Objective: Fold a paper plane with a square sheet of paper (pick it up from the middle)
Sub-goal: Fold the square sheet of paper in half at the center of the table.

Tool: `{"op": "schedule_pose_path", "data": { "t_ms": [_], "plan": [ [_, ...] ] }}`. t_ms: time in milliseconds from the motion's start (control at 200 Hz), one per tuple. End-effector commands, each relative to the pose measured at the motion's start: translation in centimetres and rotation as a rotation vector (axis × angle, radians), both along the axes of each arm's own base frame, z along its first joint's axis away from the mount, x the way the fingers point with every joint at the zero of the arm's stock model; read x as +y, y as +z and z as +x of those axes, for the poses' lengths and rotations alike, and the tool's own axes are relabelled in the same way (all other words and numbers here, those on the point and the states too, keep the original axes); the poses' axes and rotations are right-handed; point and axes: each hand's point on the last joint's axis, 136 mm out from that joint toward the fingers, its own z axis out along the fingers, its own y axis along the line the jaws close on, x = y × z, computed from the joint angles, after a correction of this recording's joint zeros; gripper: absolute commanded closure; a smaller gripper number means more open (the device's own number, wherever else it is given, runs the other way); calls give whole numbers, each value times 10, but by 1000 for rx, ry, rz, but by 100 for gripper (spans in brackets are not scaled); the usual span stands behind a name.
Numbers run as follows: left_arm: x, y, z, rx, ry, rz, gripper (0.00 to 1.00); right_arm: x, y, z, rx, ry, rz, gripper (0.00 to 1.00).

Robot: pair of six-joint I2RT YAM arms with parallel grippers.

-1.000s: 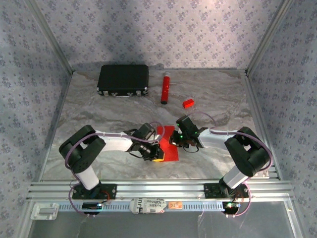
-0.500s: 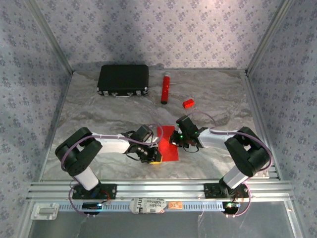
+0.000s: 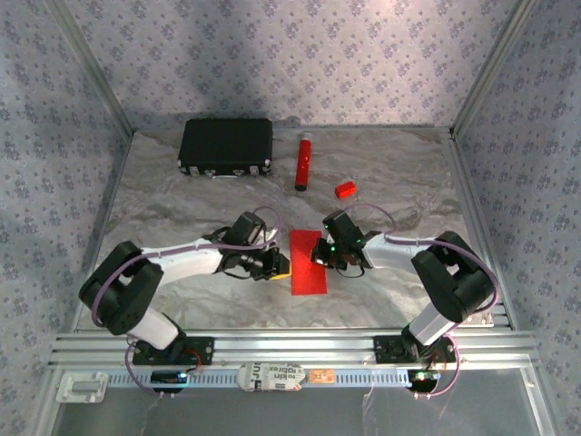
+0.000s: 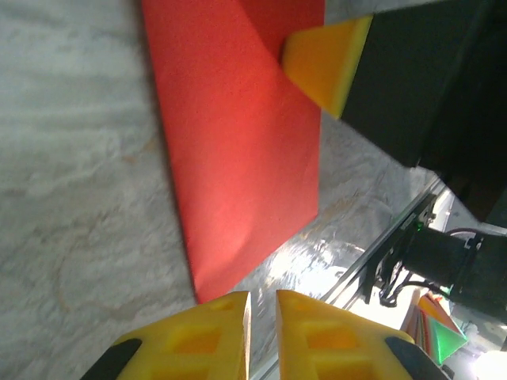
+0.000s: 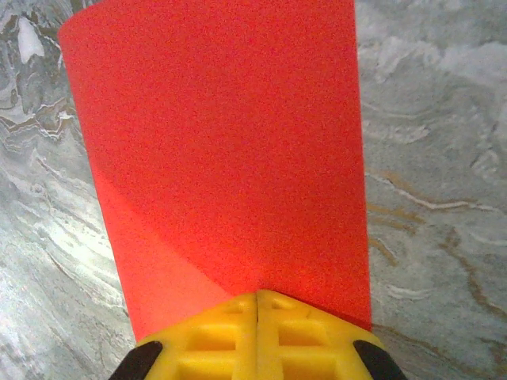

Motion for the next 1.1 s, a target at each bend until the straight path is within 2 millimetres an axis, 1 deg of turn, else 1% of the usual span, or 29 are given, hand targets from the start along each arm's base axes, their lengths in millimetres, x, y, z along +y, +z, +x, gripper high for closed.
{"op": "schedule_pose_path", "data": {
  "t_ms": [0,95,180,295,390,470,595,690,740,829,939,1009,1094],
  "plan": [
    [-21,13,14,-8,-8,-76,84,-31,-32,-20,107,-21,-145,100],
    [-27,6,20,1,-6,-74,84,-33,-34,-22,114,-24,-145,100],
    [-31,-1,22,15,-13,-73,84,-33,-36,-23,118,-28,-142,100],
    [-33,-15,13,58,-38,-66,84,-34,-37,-25,122,-31,-142,100],
    [-33,-26,1,87,-73,-56,84,-35,-38,-26,122,-33,-145,100],
    [-26,-39,-7,109,-85,-19,84,-37,-39,-28,126,-34,-149,100],
    [-7,-65,-20,147,-83,73,85,-36,-39,-28,124,-37,-147,100],
    [2,-75,-23,144,-80,117,85,-37,-39,-28,124,-39,-149,100],
    [2,-75,-23,141,-81,121,85,-36,-39,-28,124,-39,-149,100],
    [-1,-70,-21,133,-83,108,86,-36,-39,-28,122,-40,-149,100],
    [-7,-53,-17,97,-85,70,88,-37,-40,-29,125,-39,-153,100],
    [-11,-40,-16,74,-91,42,93,-37,-39,-30,124,-37,-153,100],
    [-14,-28,-15,55,-90,22,94,-37,-39,-30,123,-39,-154,100]
  ]
}}
